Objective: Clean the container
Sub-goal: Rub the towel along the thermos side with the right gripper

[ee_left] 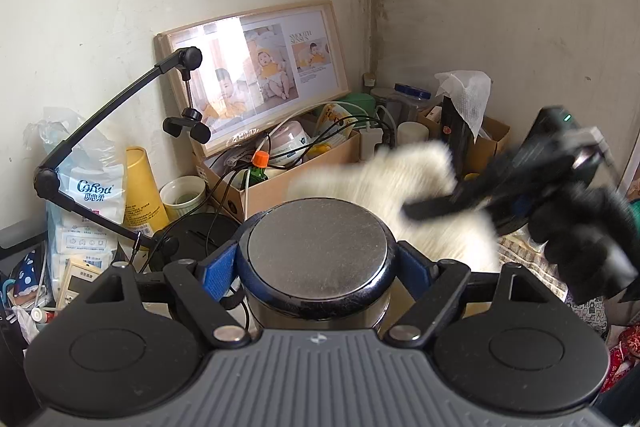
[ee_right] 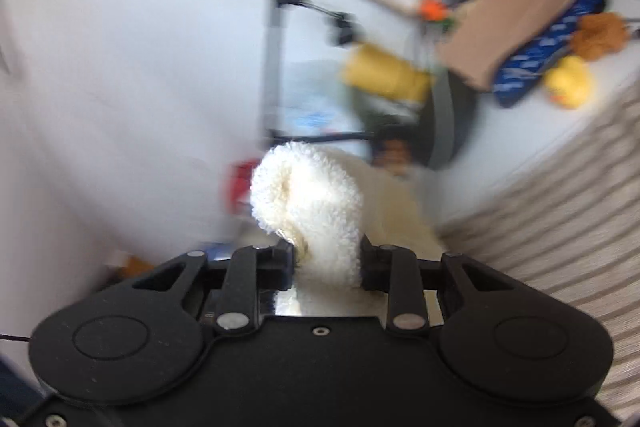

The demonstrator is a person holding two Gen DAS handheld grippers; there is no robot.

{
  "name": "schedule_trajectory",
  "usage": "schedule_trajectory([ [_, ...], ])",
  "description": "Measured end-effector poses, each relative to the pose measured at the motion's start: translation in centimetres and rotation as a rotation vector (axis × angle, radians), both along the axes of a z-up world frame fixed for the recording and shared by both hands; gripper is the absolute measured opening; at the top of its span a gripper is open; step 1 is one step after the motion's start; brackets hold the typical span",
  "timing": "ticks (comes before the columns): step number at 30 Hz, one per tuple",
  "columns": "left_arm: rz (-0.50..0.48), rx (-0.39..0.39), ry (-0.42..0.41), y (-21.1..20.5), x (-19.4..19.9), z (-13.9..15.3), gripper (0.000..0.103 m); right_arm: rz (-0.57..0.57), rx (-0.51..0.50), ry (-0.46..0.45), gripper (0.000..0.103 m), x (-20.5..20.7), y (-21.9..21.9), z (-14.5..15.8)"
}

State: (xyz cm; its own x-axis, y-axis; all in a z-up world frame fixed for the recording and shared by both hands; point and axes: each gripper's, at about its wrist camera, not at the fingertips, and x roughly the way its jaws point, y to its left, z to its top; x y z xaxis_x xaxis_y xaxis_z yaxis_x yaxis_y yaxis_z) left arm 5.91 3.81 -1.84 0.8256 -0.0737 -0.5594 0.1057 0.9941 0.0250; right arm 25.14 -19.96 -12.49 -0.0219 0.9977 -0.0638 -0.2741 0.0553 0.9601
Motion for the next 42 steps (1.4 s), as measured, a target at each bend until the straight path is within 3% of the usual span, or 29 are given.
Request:
schedule_trajectory([
  [2,0.000,0.000,-0.001,0.0,0.0,0.0,0.083,-0.002,0.109,0.091,0.027,-0.2,0.0,-0.3],
  [4,0.000,0.000,-0.001,0.0,0.0,-0.1,0.083,-0.009,0.131,0.149,0.027,-0.1,0.6,-1.0],
  [11,0.002,-0.010,-0.005,0.0,-0.2,-0.1,0.083,-0.037,-0.049,0.219,0.027,0.2,2.8,-4.8],
  [23,0.009,-0.009,-0.011,-0.6,-0.4,0.0,0.083,-0.030,-0.261,0.188,0.027,0.2,2.9,-8.9],
  [33,0.008,-0.007,-0.013,-0.8,-0.5,0.0,0.083,-0.020,-0.380,0.190,0.027,1.0,4.0,-11.7],
  [38,0.008,-0.008,-0.016,-0.8,-0.5,0.0,0.083,-0.025,-0.461,0.137,0.027,1.0,4.6,-12.1],
  [42,0.008,-0.011,-0.020,-0.7,-0.4,-0.1,0.083,-0.026,-0.444,0.174,0.027,1.0,4.5,-12.4],
])
